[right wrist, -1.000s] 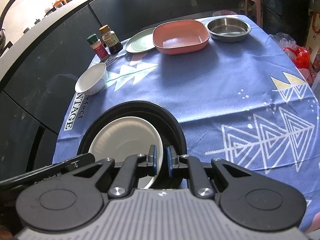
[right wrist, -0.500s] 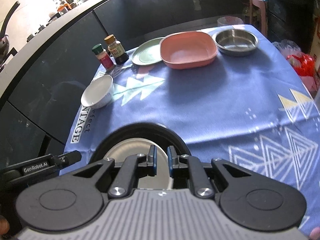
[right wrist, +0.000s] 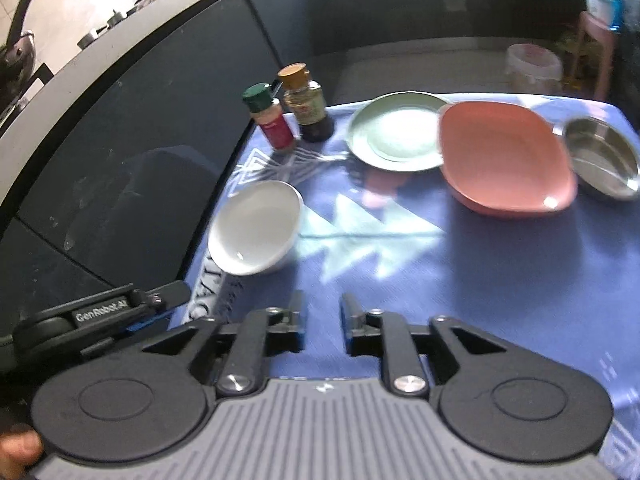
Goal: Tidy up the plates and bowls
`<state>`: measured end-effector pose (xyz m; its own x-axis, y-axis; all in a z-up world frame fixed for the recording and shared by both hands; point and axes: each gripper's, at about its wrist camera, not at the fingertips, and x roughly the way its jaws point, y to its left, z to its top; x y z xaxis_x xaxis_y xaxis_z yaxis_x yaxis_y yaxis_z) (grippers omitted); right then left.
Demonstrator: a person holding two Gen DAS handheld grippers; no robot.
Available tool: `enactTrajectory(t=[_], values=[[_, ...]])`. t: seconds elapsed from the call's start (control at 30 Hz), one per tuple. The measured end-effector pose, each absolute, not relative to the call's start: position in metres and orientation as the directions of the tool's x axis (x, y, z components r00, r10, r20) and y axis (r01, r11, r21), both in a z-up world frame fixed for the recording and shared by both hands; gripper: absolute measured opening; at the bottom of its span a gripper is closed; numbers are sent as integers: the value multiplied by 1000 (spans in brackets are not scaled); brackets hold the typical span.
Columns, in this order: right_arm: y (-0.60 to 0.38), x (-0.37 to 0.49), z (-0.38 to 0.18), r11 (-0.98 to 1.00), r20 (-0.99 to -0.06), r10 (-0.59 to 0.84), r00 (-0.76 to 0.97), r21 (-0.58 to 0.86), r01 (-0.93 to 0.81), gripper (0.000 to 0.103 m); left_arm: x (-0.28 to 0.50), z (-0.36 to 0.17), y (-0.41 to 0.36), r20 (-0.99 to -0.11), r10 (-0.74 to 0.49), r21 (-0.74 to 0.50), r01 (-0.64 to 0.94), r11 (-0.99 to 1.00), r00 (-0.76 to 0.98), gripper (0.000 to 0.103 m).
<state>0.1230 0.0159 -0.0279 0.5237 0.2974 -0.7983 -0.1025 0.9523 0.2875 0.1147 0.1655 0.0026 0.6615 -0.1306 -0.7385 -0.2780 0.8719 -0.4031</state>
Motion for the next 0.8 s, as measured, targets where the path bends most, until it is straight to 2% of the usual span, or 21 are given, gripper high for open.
enactTrajectory(t=[0.3,0.6,0.73,0.8], values=[[40,186,-51,963,-831,265,489,249,-99,103,164,-24,171,-775,-144,-405,-308,861,616,24],[54,212,-73,973,-857,230,462,203,-107,103,183,-38,165,-772,-112,-363,-289,886,626,22],[59,221,-87,972,-870,237,433,207,-115,103,192,-46,159,-772,-121,-334,-237,912,624,7],[65,220,-89,972,-872,230,431,188,-139,103,190,-46,153,-769,-106,-297,-206,932,630,7]])
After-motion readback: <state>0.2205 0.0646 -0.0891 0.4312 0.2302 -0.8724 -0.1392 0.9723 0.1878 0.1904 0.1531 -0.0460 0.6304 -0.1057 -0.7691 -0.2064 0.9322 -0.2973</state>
